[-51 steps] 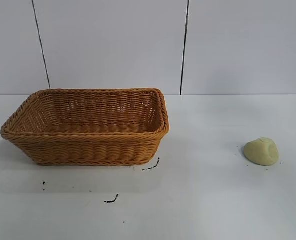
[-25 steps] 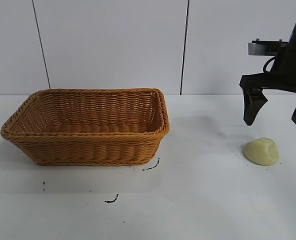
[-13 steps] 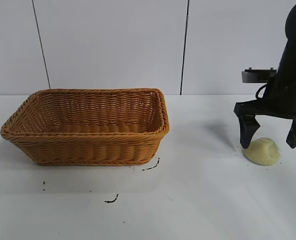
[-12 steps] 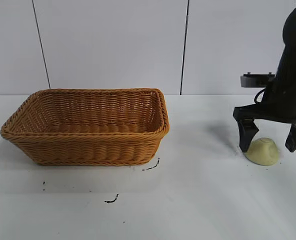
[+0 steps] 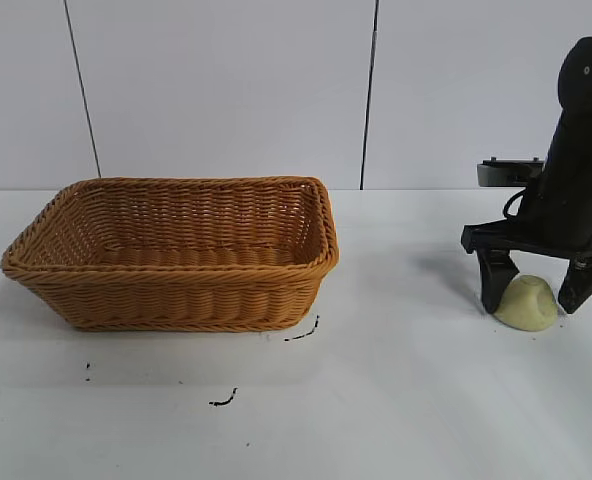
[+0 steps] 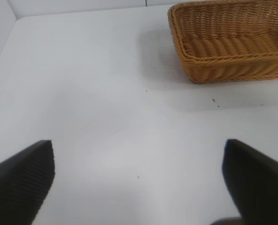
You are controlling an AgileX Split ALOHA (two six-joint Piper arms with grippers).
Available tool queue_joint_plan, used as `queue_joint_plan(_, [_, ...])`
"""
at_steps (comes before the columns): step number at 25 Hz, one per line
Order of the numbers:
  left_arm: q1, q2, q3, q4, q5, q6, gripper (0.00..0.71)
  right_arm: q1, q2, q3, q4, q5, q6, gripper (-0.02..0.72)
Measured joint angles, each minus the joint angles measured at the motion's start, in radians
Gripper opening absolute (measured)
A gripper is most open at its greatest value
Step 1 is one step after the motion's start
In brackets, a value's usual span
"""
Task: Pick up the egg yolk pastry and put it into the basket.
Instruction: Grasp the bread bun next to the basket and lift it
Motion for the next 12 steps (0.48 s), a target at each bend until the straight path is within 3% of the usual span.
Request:
queue_joint_plan(2, [0.0, 0.0, 0.0, 0.0, 0.0, 0.0, 0.697, 0.0, 0.0, 0.0, 0.0, -0.004, 0.0, 0.151])
queue_joint_plan(7, [0.0, 0.0, 0.0, 0.0, 0.0, 0.0, 0.697, 0.0, -0.019, -0.002, 0.0, 0.024, 0.0, 0.13])
queue_joint_plan(12, [0.0, 0.0, 0.0, 0.0, 0.0, 0.0, 0.697, 0.0, -0.107, -0.059, 0.0, 0.12, 0.0, 0.127])
